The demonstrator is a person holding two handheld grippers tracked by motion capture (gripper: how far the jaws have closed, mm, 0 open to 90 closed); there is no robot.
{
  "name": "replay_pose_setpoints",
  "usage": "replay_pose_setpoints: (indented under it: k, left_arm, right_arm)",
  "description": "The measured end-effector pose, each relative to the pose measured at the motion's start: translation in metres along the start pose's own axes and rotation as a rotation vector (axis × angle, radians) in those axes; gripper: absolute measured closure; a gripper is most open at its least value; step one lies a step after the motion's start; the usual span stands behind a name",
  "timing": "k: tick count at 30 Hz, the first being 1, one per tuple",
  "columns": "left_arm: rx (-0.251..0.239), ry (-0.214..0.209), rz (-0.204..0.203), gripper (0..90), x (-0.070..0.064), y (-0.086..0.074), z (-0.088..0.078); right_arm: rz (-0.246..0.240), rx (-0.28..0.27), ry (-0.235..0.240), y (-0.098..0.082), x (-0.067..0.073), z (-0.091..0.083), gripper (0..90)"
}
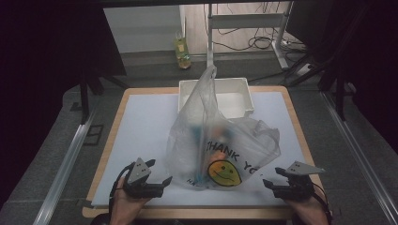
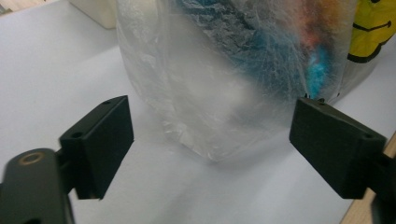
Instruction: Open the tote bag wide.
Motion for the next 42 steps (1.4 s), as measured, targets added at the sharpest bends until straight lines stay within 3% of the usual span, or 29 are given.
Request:
replay_pose_setpoints:
  k: [6,11,12,16,18,26,31,37,42]
  left_arm:
    - [-0.005,-0.036,0.009,36.1,-0.002,0.001,-0.003]
    - [-0.016,-0.06,0.006,57.1,-0.002,0.003,-0.007]
    - [-0.018,-0.064,0.006,61.6,-0.002,0.004,-0.007]
    - [-0.033,-0.104,0.004,80.3,-0.004,0.009,-0.009]
    - [-0.044,-0.121,0.009,87.9,-0.005,0.013,-0.01]
    - [-0.065,-0.204,0.015,89.2,-0.012,0.027,-0.01]
    - [-0.05,-0.24,0.051,89.1,-0.023,0.041,-0.006]
    - [-0.046,-0.239,0.117,89.0,-0.034,0.062,-0.003]
    - [-0.05,-0.213,0.14,89.0,-0.033,0.077,0.006]
  right_arm:
    - [-0.034,0.017,0.029,0.001,0.002,0.0,47.0]
    - [-0.059,0.028,0.048,0.003,0.004,0.0,58.3]
    - [-0.062,0.028,0.078,0.004,0.003,0.0,66.4]
    - [-0.05,-0.002,0.13,0.006,0.004,-0.004,84.3]
    - [-0.054,-0.024,0.156,0.008,0.005,-0.006,88.8]
    - [-0.056,-0.078,0.248,0.018,0.018,-0.015,89.0]
    - [-0.062,-0.08,0.263,0.026,0.03,-0.024,89.0]
    - [-0.081,-0.09,0.272,0.039,0.047,-0.033,89.0]
    - [-0.079,-0.117,0.266,0.055,0.051,-0.033,88.9]
Point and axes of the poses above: each handheld gripper's, and its own axes: z roughly forward along the jaws, y roughly out of its top, x roughly to its left, the point moved 1 cm from there along z, roughly forward along the jaws, and after that the axes turned 10 degrees about x, right-handed, at the moved point
